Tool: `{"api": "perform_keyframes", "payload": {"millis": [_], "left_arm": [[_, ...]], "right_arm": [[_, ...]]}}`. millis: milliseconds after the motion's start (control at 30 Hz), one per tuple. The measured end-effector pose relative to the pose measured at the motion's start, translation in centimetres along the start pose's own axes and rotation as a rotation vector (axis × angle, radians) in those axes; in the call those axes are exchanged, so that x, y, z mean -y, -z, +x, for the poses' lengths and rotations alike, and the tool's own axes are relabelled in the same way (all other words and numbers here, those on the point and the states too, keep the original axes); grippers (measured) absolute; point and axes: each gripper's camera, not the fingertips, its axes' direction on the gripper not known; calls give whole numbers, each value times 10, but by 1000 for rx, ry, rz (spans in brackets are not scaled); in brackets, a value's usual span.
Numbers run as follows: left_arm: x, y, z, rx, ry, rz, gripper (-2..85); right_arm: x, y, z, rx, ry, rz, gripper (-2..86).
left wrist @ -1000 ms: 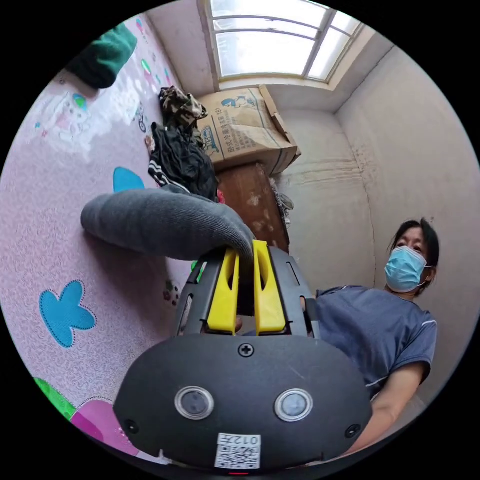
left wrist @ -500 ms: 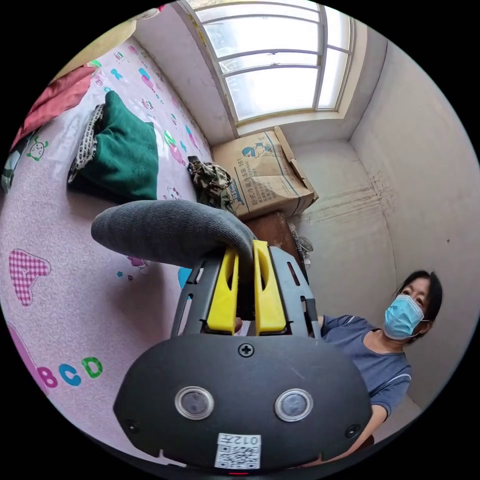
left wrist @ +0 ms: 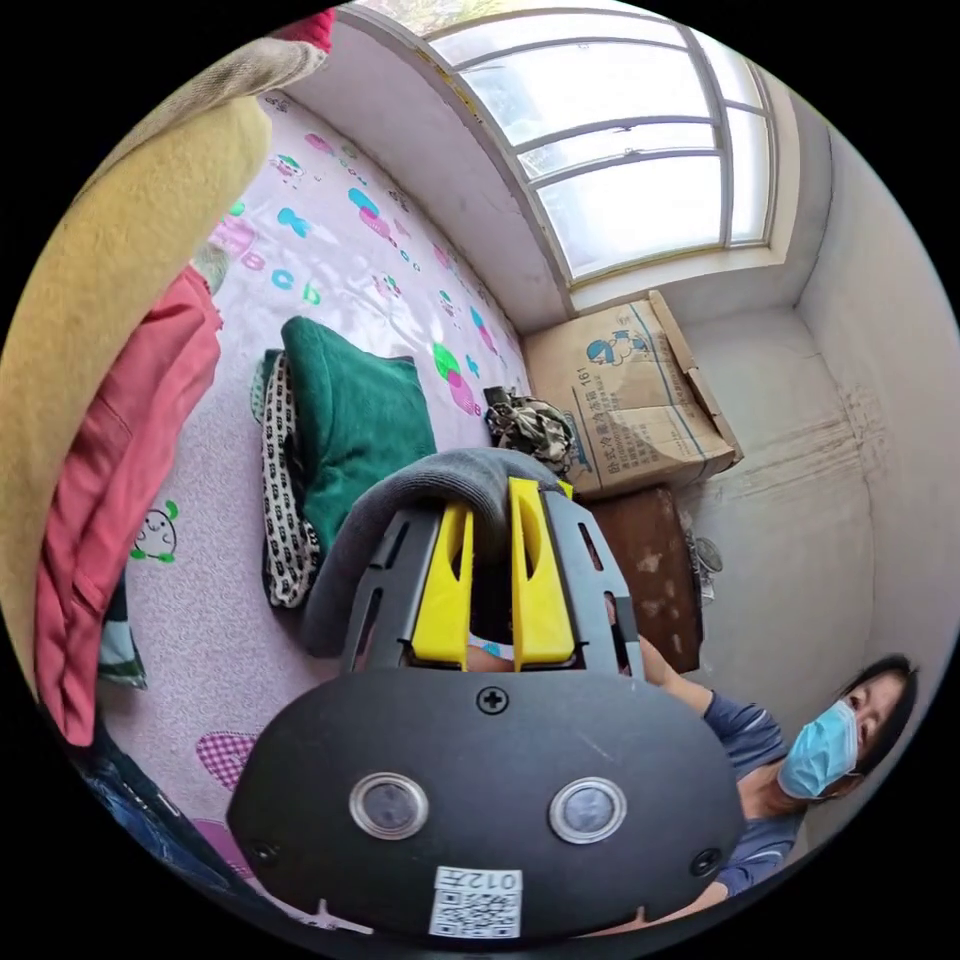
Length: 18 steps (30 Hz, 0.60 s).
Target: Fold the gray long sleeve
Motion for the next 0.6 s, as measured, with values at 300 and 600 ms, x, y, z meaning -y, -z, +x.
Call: {"api": "perform_keyframes", "payload": {"millis": [300, 600], "left_arm": [[102, -44, -33, 52, 324, 99, 80], [172, -99, -40, 174, 294, 33, 80]], "right_arm": [[95, -83, 69, -131, -118, 82, 75], [70, -155, -74, -690, 739, -44, 18]]}}
